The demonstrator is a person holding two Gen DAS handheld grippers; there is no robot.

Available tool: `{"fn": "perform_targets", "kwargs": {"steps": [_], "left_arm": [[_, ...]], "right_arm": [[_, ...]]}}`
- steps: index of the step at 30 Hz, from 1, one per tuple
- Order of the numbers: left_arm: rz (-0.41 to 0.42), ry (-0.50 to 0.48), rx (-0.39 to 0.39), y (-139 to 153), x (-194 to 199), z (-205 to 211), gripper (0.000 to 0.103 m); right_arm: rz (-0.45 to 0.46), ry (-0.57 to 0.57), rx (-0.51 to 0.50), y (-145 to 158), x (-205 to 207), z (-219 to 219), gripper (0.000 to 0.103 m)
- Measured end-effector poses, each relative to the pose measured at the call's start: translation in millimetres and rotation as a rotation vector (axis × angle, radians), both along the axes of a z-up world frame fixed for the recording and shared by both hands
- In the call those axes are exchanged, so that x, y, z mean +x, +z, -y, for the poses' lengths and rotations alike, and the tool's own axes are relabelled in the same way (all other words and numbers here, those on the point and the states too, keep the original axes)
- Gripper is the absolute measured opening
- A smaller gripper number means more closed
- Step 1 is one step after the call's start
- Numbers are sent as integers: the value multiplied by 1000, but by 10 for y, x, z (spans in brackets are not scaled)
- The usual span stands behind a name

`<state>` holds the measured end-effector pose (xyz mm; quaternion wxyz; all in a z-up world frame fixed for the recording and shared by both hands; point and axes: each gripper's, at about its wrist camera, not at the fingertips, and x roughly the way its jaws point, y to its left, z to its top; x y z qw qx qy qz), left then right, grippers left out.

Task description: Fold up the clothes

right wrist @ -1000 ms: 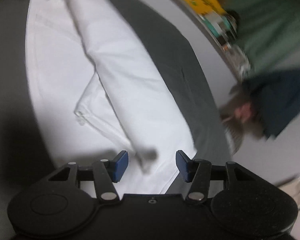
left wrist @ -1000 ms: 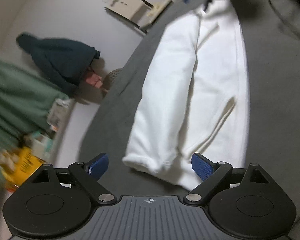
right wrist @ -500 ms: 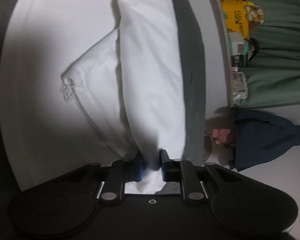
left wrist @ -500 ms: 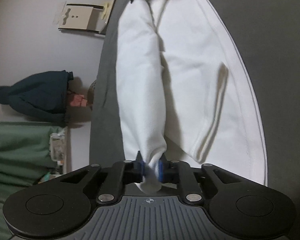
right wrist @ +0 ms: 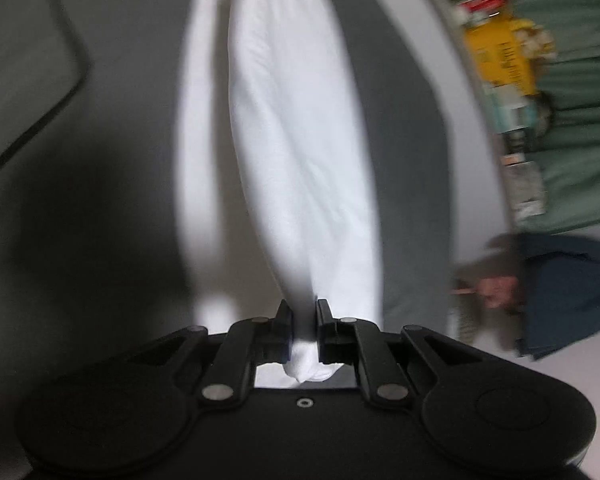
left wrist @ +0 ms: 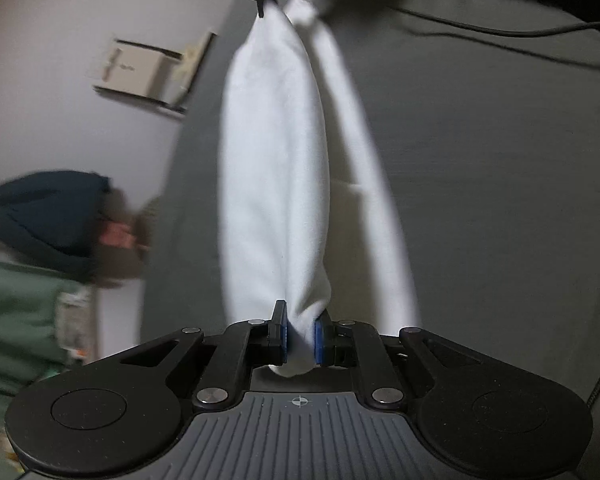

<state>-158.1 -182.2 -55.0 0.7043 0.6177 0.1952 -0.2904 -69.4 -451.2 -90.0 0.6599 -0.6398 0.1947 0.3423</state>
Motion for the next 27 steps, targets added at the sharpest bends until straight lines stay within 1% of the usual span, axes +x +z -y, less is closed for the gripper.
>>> {"fn": "perform_targets", "kwargs": {"steps": [2, 4, 7, 10, 12, 14, 17, 21, 23, 25, 26, 27], "left_arm": [[-46, 29, 1, -146, 11, 34, 12], [-57, 40, 1, -216, 18, 29, 12], [-66, 65, -53, -163, 13, -23, 12], [-46, 75, -107, -34, 61, -102, 12], [-42, 73, -132, -5, 90, -130, 12], [-43, 47, -124, -25, 55, -153, 12], [-60, 46, -106, -80, 66, -164, 12], [-93, 65, -76, -224, 111, -161, 13], [-83, 74, -57, -283, 134, -118, 13], [-87, 93, -66, -273, 123, -102, 13], [-93, 106, -78, -254, 114, -101, 15], [-99, 119, -89, -235, 105, -101, 19]], "right_arm": [[-44, -9, -10, -115, 8, -11, 11], [-72, -15, -9, -160, 20, -3, 11], [-85, -17, 17, -57, 35, 38, 11], [-85, -21, 48, 95, 54, 88, 11], [-102, -27, 61, 133, 73, 123, 11], [-114, -29, 59, 127, 88, 124, 11], [-124, -32, 75, 164, 154, 103, 10], [-155, -14, 44, 24, 137, 83, 11], [-135, -2, 35, -56, 105, 78, 13], [-105, 10, 36, -84, 44, 108, 17], [-115, -7, 48, -52, 42, 142, 22], [-126, -23, 60, -20, 40, 176, 29]]}}
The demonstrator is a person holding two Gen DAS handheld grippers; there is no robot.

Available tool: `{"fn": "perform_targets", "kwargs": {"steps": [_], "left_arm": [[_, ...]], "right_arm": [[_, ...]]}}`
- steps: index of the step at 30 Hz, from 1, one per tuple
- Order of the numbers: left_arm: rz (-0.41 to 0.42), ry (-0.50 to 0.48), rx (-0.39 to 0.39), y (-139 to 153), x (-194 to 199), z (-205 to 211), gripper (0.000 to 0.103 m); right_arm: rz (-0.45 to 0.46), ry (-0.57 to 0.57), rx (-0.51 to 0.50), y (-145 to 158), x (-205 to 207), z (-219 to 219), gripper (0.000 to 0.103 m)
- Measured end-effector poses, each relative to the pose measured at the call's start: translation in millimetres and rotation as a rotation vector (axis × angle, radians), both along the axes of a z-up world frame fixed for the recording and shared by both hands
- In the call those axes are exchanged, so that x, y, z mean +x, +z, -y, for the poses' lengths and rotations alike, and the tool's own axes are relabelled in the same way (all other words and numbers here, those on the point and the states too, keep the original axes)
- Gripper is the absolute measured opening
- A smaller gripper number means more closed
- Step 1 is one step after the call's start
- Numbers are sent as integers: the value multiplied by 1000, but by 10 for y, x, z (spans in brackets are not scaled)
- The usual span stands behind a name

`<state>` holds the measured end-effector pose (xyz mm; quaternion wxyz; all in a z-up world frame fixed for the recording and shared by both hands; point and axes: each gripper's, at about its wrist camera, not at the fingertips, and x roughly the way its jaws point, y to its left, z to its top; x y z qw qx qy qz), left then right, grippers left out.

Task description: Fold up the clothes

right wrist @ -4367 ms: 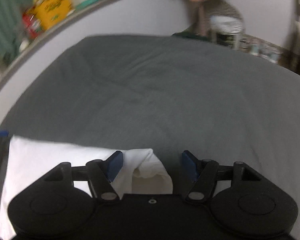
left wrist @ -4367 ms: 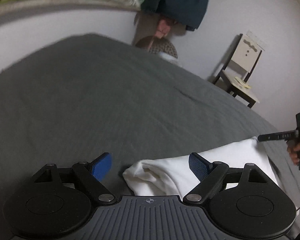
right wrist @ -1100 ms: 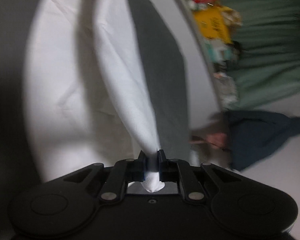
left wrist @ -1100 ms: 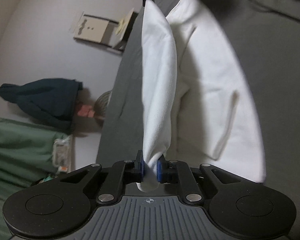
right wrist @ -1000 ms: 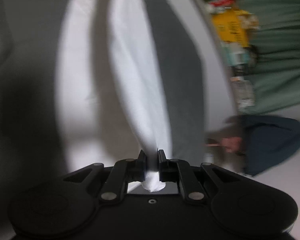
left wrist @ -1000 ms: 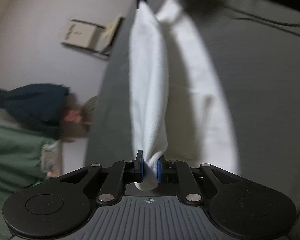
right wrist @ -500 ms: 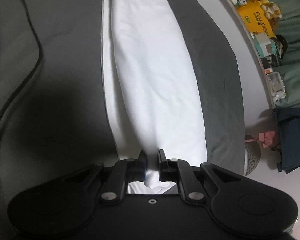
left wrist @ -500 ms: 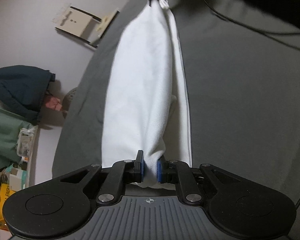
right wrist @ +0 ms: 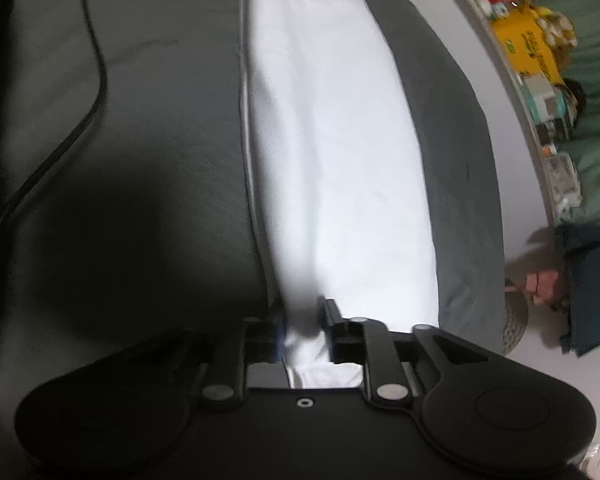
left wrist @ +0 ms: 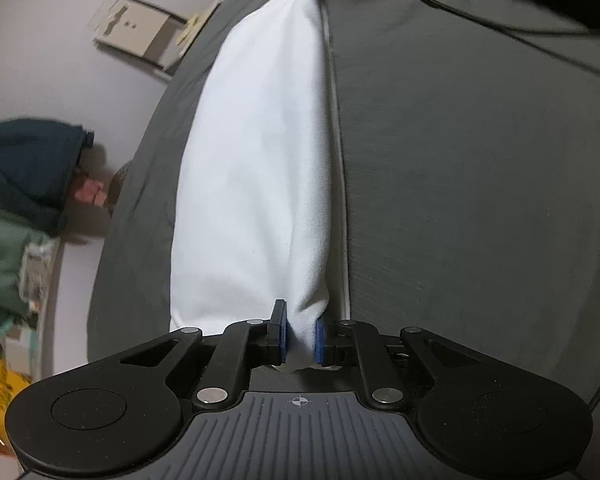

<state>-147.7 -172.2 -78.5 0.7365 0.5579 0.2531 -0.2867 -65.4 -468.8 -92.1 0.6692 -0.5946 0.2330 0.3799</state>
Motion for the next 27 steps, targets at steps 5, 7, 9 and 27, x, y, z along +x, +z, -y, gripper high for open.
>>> {"fn": "perform_targets", "kwargs": {"steps": [5, 7, 9, 27], "left_arm": [[-74, 121, -176, 361, 1, -213, 84], [-60, 159, -262, 544, -10, -291, 87], [-44, 200, -366, 727, 52, -309, 87], [-174, 631, -1192, 114, 1815, 691, 88]], "right_arm": [[-52, -165, 157, 333, 125, 302, 41], [-94, -286, 325, 571, 260, 432, 42], [-168, -400, 541, 810, 425, 522, 50], [-387, -1135, 1163, 132, 1344, -458, 57]]}}
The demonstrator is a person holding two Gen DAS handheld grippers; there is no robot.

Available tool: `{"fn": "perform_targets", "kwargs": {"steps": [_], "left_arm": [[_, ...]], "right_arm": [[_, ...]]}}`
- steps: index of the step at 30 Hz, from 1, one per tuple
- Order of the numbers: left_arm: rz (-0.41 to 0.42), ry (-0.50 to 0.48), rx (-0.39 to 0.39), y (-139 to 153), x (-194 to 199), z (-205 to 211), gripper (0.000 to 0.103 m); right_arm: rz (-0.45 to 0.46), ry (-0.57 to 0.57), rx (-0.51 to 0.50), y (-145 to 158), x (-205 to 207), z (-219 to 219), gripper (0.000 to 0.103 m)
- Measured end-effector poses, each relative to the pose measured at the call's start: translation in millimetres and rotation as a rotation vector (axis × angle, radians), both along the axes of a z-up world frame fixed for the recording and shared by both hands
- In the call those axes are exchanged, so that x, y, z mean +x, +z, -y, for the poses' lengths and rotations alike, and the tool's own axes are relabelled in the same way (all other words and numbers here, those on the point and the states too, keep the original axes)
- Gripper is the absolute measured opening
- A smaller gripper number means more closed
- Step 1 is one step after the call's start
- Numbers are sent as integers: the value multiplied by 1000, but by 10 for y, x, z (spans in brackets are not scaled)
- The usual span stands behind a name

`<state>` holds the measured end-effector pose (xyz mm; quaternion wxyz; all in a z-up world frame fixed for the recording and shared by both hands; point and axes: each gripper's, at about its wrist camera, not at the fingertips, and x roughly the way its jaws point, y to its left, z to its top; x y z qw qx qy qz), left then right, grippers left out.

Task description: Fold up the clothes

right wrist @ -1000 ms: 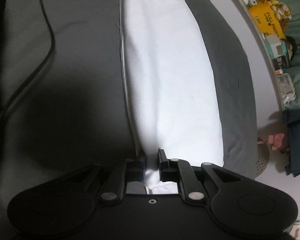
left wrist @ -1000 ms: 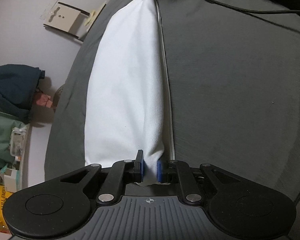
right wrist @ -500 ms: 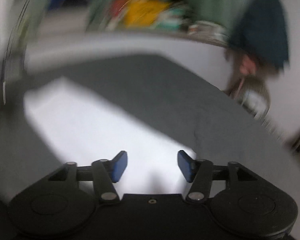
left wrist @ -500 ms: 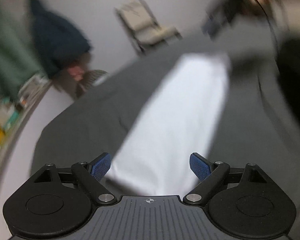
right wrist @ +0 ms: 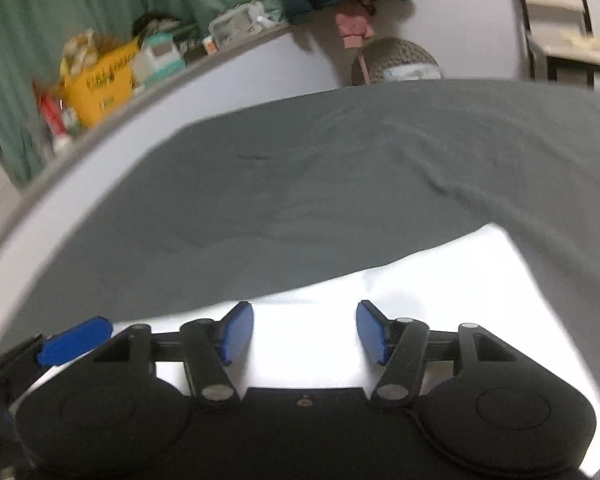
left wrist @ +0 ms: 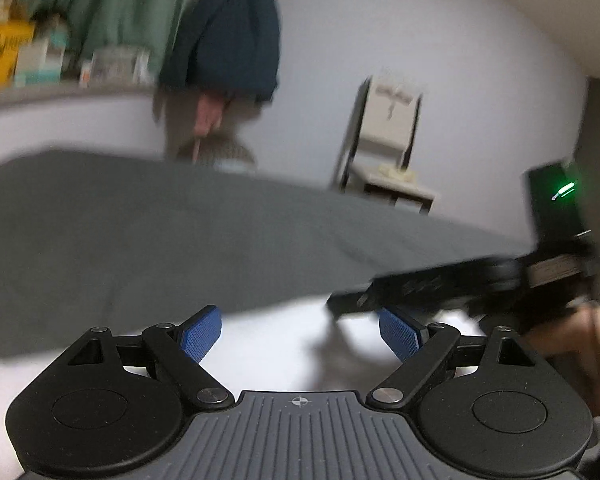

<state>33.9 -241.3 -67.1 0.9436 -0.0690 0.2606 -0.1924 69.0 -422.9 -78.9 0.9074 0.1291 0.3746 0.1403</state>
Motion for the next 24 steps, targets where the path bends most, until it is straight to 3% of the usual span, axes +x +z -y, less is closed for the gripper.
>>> {"fn": "perform_targets", "kwargs": {"steps": [3, 7, 10, 14, 18, 24], "left_arm": [[-39, -4, 40, -270, 117, 93, 88], [-37, 10, 27, -231, 65, 140, 88], [13, -2, -2, -145, -38, 186, 88], [40, -22, -8, -79, -119, 292, 88], [-45, 47, 13, -118, -3, 467, 88], [-100, 123, -26, -134, -18, 505, 88]], "right_arm": [[-1, -48, 114, -111, -39, 111, 58], [-22, -109, 256, -48, 18, 288, 59], [18, -195, 296, 7, -14, 484, 64], [22, -293, 248, 9, -66, 678, 68], [-12, -343, 233, -4, -109, 764, 69], [-16, -378, 261, -49, -111, 811, 70]]}}
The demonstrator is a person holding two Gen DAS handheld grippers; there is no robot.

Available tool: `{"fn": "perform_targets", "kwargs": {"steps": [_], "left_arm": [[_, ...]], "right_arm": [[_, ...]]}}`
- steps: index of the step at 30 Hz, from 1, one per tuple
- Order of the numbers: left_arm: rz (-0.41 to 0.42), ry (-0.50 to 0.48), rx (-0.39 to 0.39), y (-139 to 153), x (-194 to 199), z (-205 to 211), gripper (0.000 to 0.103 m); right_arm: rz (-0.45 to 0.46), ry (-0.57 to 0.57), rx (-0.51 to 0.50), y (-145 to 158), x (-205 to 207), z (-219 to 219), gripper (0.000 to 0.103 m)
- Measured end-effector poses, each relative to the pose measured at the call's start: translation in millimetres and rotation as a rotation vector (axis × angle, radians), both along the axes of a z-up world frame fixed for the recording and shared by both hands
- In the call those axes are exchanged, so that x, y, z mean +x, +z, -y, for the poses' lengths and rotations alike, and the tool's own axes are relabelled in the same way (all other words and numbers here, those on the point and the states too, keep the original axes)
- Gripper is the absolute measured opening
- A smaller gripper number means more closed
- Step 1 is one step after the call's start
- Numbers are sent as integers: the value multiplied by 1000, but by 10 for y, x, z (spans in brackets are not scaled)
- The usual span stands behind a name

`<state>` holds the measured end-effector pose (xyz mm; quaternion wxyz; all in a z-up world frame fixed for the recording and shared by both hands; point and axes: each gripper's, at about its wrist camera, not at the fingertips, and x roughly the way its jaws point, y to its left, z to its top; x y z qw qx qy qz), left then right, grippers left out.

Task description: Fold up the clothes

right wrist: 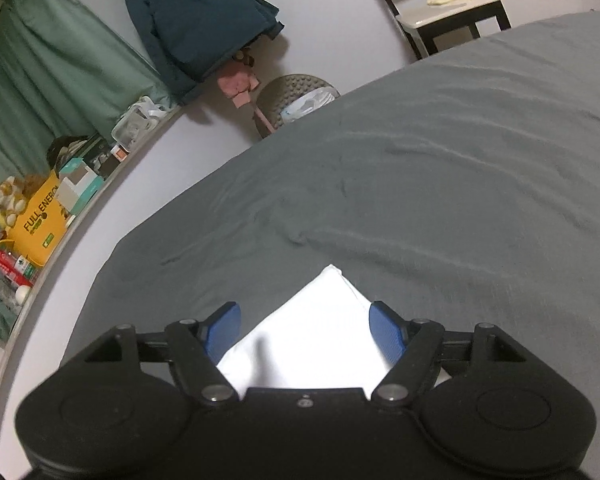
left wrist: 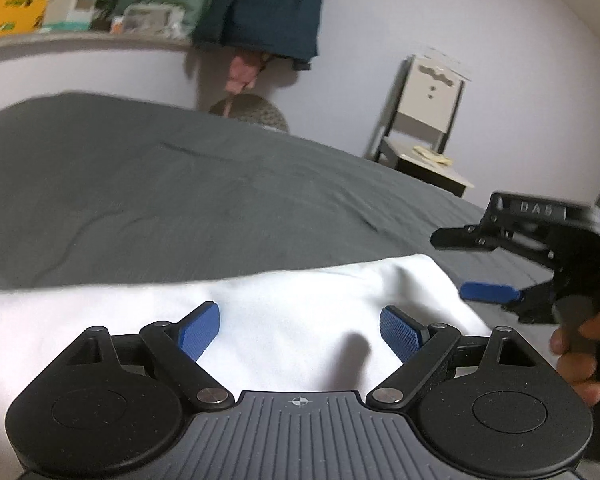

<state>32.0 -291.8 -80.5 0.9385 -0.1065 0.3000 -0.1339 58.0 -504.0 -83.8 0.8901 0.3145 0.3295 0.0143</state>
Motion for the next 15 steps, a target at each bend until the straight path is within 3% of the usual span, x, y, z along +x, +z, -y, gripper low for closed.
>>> {"fn": "perform_targets", "kwargs": {"steps": [4, 10, 15], "left_arm": [[-67, 21, -27, -53, -228, 18, 88], [-86, 52, -17, -113, -586, 120, 88], [-110, 96, -78, -129, -791, 111, 88]], "right_arm": [[10, 13, 3, 31, -62, -10, 72], [20, 24, -15, 75, -96, -29, 73], [16, 32, -63, 130, -140, -13, 74]]}}
